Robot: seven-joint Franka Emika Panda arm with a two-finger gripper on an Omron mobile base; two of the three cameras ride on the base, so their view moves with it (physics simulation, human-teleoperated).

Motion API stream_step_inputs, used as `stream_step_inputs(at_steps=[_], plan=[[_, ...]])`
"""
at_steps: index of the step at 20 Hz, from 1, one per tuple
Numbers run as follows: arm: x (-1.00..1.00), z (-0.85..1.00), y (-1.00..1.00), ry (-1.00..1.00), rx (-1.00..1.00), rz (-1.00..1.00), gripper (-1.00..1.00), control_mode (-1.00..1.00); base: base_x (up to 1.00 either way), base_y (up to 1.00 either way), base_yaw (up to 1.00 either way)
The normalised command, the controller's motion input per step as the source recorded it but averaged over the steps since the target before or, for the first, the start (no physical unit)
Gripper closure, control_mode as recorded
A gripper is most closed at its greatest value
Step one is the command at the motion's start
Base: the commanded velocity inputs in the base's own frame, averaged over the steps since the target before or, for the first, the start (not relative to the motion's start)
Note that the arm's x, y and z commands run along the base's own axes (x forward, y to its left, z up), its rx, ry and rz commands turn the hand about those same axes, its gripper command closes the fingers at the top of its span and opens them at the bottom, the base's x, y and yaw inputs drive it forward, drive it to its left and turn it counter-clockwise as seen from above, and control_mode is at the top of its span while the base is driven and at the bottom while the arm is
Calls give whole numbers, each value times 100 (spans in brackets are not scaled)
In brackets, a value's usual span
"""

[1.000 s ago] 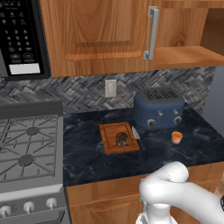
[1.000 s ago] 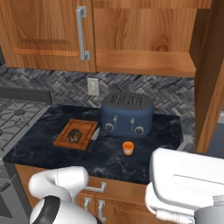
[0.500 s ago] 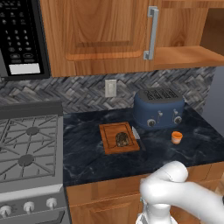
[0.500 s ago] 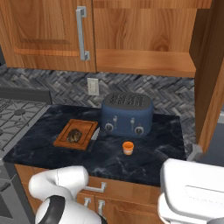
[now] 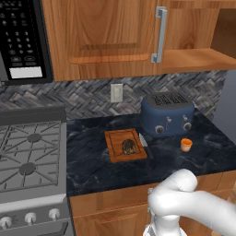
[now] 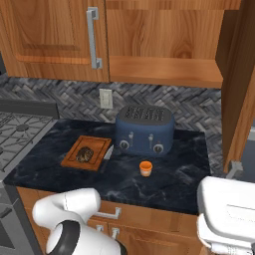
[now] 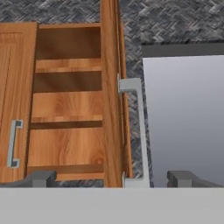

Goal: Pick the bread, place it on the cutting board, pick the jam, place it on the counter, and close the cabinet.

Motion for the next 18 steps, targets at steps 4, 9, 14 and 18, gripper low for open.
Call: stream_step_inputs(at_steps=[4,9,14,18], plan=[[29,-5,-8,0,0,0,-100,-100,0,0,0],[31,-5,-10,0,0,1,-100,-100,0,0,0],[29,-2,-13,0,0,2,-100,-100,0,0,0],[26,-3,-16,0,0,2,-100,-100,0,0,0]])
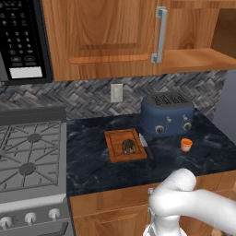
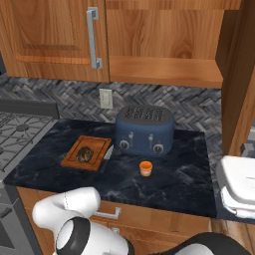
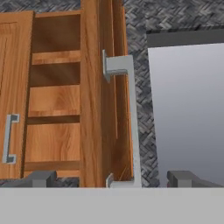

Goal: Pick the bread, place it on the cutting board, pick the jam, place it on the counter, and close the cabinet.

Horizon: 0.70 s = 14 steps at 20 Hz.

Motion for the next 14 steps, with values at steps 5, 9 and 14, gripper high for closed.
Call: stream_step_inputs(at_steps=[5,9,14], plan=[[22,-1,-18,0,0,3,-100,-100,0,0,0],[18,0,-22,0,0,3,-100,-100,0,0,0],[19,-4,-18,0,0,4,-100,-100,0,0,0]])
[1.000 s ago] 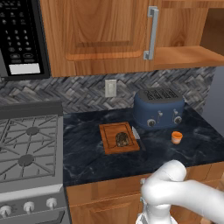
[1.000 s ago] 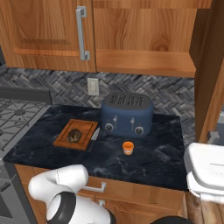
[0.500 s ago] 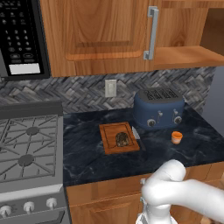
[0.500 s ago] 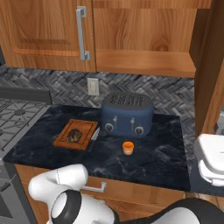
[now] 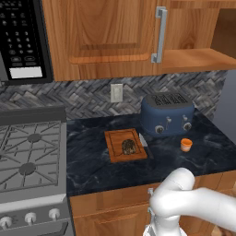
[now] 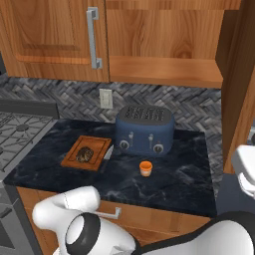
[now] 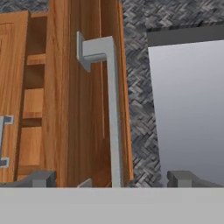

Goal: Pick the bread, place it on the cutting board, pick the jam, place it on the counter, and close the cabinet.

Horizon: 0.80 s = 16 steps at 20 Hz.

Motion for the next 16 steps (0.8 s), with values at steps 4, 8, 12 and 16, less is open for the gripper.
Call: stream_step_inputs(at_steps=[4,8,12,16], plan=[[15,-7,-16,0,0,4,-100,-100,0,0,0],[14,-7,-15,0,0,4,-100,-100,0,0,0],[13,-9,-5,0,0,4,-100,-100,0,0,0],[7,-4,0,0,0,4,-100,-100,0,0,0]])
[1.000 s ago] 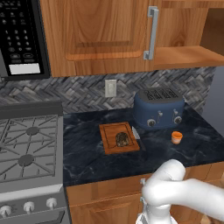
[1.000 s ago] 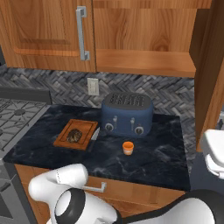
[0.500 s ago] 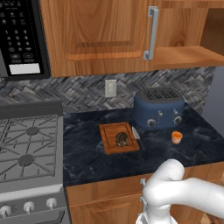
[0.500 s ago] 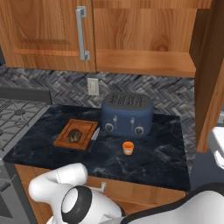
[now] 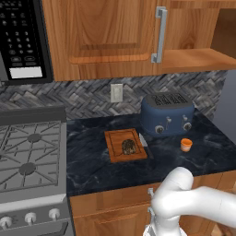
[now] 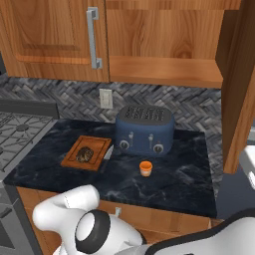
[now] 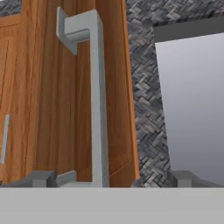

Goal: Pick the bread, place it on the cutting board, pick the jam, place it on the counter, and close the cabinet.

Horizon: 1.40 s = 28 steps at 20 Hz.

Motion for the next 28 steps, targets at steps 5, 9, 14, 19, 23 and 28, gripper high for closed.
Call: stream_step_inputs(at_steps=[5,9,14,19,23,28], plan=[[8,-1,0,0,0,5,-100,-100,0,0,0],[8,0,0,0,0,6,-100,-100,0,0,0],[9,0,0,0,0,6,-100,-100,0,0,0],[7,0,0,0,0,7,-100,-100,0,0,0],[5,0,0,0,0,7,-100,-100,0,0,0],[7,0,0,0,0,7,-100,-100,0,0,0]])
